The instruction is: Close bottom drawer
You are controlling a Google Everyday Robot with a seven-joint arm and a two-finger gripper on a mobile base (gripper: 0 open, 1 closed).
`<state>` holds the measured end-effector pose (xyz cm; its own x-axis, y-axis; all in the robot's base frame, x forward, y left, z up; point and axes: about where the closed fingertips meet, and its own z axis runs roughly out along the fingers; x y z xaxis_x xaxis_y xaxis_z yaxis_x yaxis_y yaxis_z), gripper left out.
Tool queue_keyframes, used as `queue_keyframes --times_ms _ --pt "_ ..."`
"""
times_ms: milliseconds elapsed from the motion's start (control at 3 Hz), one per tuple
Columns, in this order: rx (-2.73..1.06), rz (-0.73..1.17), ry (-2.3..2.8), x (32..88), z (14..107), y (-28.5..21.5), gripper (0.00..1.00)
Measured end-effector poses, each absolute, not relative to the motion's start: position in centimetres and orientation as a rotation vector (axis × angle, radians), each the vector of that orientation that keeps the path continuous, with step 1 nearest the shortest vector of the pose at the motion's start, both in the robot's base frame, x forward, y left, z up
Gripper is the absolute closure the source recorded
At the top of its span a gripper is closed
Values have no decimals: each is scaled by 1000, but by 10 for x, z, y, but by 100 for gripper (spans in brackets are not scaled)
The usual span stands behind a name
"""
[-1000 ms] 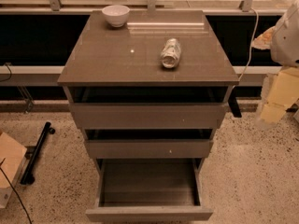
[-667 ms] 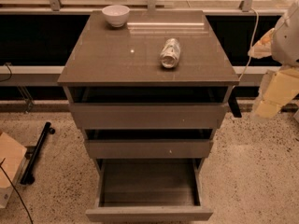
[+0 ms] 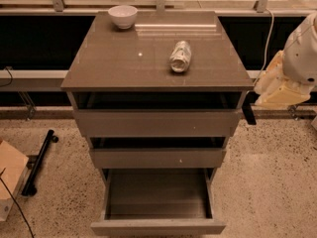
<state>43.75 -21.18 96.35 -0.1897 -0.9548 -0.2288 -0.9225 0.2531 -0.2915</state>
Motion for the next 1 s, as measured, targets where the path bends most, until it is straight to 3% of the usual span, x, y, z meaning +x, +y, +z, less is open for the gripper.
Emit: queue_keyframes --times_ms 333,667,1000 --pt "-1718 -129 2168 437 965 -211 88" --pt "-1744 -151 2172 436 950 -209 100" --pt "-1761 -139 2157 433 920 -203 100"
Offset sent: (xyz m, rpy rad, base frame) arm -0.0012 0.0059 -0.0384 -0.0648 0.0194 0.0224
